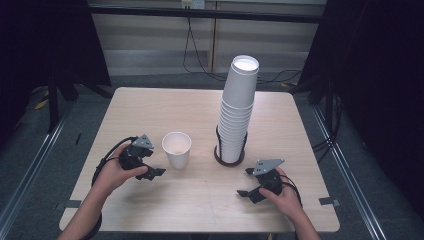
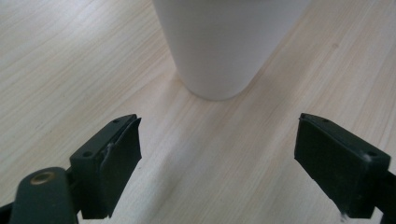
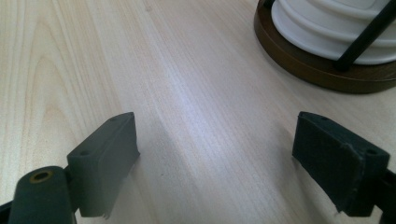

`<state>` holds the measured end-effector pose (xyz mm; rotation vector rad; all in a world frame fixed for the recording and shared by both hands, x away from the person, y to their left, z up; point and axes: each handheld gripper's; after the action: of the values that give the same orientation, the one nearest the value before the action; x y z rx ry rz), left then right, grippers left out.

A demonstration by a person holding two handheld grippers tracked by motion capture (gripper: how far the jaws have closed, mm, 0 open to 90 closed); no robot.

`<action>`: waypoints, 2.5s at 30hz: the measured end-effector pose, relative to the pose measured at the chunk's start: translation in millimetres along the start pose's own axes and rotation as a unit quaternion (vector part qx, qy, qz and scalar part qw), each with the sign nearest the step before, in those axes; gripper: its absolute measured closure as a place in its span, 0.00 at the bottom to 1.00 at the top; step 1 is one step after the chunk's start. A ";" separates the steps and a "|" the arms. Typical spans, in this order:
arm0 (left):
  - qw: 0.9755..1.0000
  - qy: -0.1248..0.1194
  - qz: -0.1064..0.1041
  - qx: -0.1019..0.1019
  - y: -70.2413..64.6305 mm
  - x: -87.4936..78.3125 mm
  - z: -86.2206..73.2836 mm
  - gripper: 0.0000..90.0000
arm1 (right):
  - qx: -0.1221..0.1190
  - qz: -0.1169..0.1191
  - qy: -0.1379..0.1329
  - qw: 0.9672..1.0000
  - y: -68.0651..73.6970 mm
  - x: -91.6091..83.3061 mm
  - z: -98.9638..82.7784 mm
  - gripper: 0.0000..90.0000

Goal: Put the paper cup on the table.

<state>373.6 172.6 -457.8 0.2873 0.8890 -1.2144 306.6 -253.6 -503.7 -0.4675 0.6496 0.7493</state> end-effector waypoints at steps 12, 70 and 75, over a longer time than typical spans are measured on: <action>1.000 -0.006 0.003 -0.007 -1.6 -3.7 -20.3 0.17 | 0.000 0.000 0.000 1.000 0.0 0.0 0.0 0.15; 0.998 -0.062 0.027 0.017 -11.3 5.6 -88.7 0.10 | 0.000 0.000 0.000 1.000 0.1 0.0 0.0 0.15; 0.997 -0.065 0.037 0.007 -13.7 5.8 -89.2 0.10 | 0.002 -0.002 0.001 1.000 0.5 -0.3 -0.2 0.15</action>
<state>322.8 219.8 -515.8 0.2473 0.7507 -1.1573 306.0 -253.5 -503.7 -0.4655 0.6522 0.7427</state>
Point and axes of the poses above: each handheld gripper's, and its own axes: x roughly forward along the jaws, z roughly out of its top, y roughly to its left, and after that the axes turned 14 degrees about -z, right-handed
